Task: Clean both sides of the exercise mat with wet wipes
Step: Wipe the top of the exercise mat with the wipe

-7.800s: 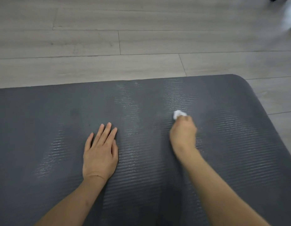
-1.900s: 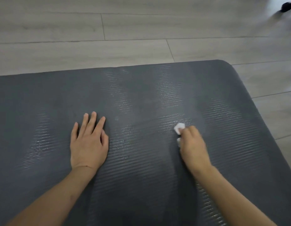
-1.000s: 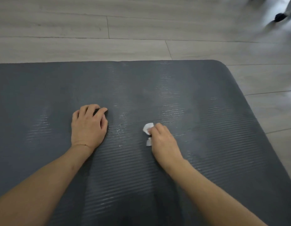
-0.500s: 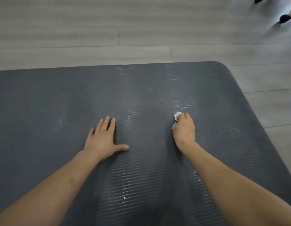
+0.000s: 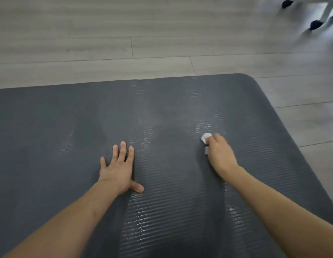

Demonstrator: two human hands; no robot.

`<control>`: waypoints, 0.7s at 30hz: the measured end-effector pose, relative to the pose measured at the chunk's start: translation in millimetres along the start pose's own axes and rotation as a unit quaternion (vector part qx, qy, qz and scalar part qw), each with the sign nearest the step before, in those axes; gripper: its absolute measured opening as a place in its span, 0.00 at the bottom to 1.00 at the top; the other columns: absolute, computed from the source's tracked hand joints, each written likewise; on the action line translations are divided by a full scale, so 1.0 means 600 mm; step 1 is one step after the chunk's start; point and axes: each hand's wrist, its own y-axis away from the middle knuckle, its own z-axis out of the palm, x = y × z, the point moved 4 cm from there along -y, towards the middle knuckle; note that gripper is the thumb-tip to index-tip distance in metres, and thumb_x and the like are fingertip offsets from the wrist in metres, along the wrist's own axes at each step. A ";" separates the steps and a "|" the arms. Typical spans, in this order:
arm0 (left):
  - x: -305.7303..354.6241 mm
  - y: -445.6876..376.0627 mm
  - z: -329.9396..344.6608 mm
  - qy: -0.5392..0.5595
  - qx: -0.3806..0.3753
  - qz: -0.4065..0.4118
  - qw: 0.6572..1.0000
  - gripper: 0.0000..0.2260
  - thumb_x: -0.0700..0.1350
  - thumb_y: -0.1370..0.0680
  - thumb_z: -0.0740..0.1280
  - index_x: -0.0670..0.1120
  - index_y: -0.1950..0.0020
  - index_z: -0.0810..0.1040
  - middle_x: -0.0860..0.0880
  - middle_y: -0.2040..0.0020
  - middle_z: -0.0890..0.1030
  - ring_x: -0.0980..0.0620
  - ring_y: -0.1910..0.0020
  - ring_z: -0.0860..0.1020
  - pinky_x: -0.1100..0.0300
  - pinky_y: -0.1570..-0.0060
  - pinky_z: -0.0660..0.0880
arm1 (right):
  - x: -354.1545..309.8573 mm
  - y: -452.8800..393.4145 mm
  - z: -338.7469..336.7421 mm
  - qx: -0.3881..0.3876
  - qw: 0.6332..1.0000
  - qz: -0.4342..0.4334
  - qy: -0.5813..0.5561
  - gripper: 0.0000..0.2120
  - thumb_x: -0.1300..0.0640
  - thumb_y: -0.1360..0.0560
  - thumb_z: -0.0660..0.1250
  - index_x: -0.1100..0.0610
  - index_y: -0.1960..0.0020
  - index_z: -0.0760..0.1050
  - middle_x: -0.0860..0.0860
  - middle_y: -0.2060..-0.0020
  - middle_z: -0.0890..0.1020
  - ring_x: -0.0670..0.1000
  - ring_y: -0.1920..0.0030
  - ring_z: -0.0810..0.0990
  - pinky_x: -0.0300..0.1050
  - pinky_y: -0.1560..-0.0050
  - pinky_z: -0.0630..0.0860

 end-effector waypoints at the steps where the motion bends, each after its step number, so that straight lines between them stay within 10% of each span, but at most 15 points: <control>1: 0.000 0.000 0.000 0.001 -0.001 -0.003 1.000 0.68 0.68 0.34 0.78 0.49 0.19 0.28 0.48 0.22 0.22 0.44 0.21 0.26 0.31 0.22 0.42 | 0.055 0.001 -0.013 0.021 0.997 0.071 -0.001 0.10 0.65 0.28 0.64 0.56 0.48 0.73 0.54 0.52 0.72 0.61 0.48 0.74 0.51 0.54 0.72; 5: 0.005 -0.001 -0.001 -0.002 -0.002 -0.008 1.000 0.68 0.67 0.34 0.79 0.49 0.19 0.28 0.48 0.22 0.22 0.44 0.21 0.26 0.31 0.22 0.42 | -0.025 0.012 0.001 0.098 0.976 0.182 -0.067 0.11 0.64 0.27 0.67 0.60 0.45 0.79 0.59 0.51 0.80 0.61 0.49 0.78 0.45 0.48 0.72; 9: 0.000 -0.002 0.001 0.004 0.002 -0.009 1.000 0.68 0.68 0.35 0.78 0.50 0.18 0.29 0.50 0.21 0.23 0.46 0.20 0.27 0.32 0.21 0.44 | -0.315 0.053 0.089 -0.061 0.988 -0.071 -0.120 0.17 0.64 0.26 0.67 0.63 0.37 0.75 0.60 0.44 0.77 0.60 0.43 0.75 0.52 0.43 0.75; 12: -0.006 0.000 0.004 0.005 0.012 -0.003 1.000 0.67 0.70 0.35 0.77 0.51 0.18 0.29 0.51 0.21 0.23 0.48 0.20 0.27 0.33 0.21 0.44 | -0.245 0.049 0.065 -0.074 0.981 -0.157 -0.083 0.15 0.61 0.24 0.66 0.58 0.38 0.75 0.55 0.42 0.75 0.56 0.41 0.73 0.53 0.43 0.75; 17: 0.001 0.000 0.002 0.000 0.013 0.003 1.000 0.67 0.70 0.34 0.77 0.51 0.19 0.28 0.49 0.22 0.22 0.46 0.21 0.26 0.32 0.21 0.42 | 0.037 0.066 -0.011 0.057 0.991 0.116 -0.029 0.15 0.64 0.26 0.65 0.57 0.40 0.75 0.55 0.48 0.75 0.58 0.47 0.75 0.48 0.51 0.71; 21: 0.002 -0.004 0.002 -0.004 0.009 -0.004 1.000 0.68 0.70 0.35 0.78 0.50 0.19 0.28 0.49 0.22 0.22 0.45 0.21 0.27 0.31 0.22 0.43 | -0.150 0.063 0.040 0.073 0.976 0.148 -0.143 0.14 0.67 0.28 0.66 0.59 0.43 0.79 0.57 0.49 0.81 0.59 0.49 0.79 0.49 0.47 0.74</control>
